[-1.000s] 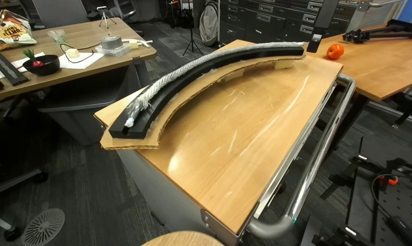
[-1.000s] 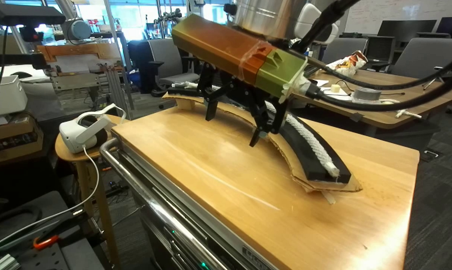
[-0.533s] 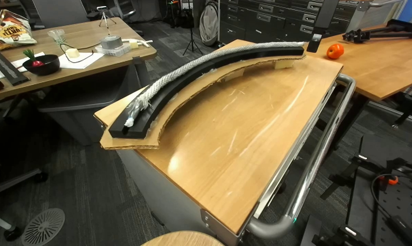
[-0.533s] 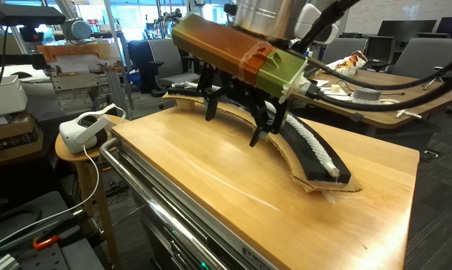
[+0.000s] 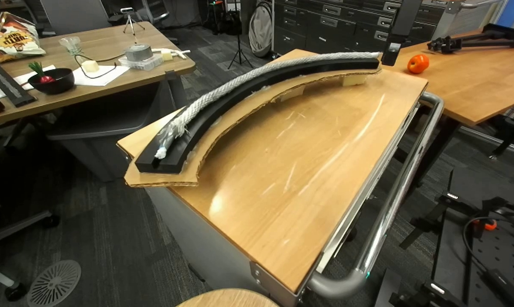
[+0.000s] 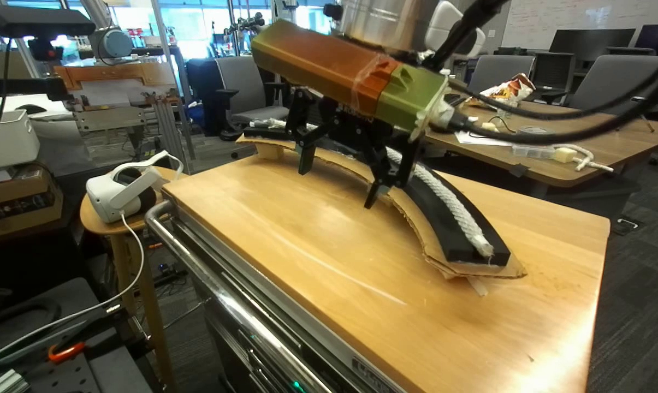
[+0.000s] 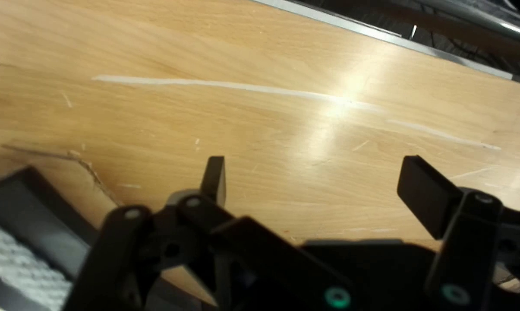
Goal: Remove the rope from the curved board
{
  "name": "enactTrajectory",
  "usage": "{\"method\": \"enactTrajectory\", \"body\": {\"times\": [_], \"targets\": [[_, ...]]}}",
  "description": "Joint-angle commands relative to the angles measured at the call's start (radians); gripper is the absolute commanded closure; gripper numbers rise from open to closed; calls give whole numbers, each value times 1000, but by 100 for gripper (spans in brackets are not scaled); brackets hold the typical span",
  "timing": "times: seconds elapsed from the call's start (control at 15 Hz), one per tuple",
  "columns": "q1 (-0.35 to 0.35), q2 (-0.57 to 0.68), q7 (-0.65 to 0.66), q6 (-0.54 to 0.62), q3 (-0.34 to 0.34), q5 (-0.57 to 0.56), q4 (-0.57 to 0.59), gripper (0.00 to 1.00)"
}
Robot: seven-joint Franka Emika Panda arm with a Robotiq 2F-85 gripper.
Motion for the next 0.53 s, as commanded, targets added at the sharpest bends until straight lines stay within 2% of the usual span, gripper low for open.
{"method": "enactTrajectory", "body": {"times": [0.0,0.4,0.47], "targets": [[15,27,12,-99,125,-77,151,0],[98,156,-34,-194,306,-143,437,0],[68,76,-4,-139,289,-119,305,0]]}}
